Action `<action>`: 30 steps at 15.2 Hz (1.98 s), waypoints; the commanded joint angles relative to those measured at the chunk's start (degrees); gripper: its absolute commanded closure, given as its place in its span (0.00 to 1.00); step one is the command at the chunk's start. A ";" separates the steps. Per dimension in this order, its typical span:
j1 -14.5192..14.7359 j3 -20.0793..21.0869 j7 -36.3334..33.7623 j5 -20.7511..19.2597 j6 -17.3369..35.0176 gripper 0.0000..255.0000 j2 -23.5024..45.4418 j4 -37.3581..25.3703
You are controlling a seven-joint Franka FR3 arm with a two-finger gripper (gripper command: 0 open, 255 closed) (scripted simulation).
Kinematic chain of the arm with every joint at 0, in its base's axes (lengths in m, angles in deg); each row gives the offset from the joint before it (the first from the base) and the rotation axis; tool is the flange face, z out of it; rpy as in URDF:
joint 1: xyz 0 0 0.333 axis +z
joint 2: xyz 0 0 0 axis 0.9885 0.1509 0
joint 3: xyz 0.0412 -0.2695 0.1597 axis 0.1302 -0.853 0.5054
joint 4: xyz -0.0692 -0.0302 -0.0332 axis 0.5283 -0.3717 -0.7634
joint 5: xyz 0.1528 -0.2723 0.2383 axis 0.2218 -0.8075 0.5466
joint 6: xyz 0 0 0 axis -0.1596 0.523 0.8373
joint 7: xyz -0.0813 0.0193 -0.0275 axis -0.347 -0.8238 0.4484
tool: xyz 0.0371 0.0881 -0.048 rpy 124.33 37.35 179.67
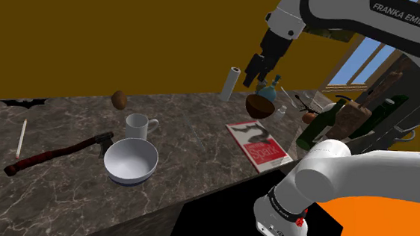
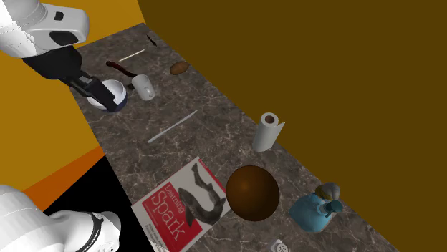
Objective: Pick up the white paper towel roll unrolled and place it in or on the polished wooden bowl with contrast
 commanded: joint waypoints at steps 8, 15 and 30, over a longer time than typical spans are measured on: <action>-3.38 -5.04 3.70 -3.23 10.06 0.00 8.96 -0.59; -5.99 -10.01 7.24 -4.69 18.98 0.00 19.82 -4.35; -10.33 -19.31 17.02 1.42 30.77 0.00 46.75 -22.60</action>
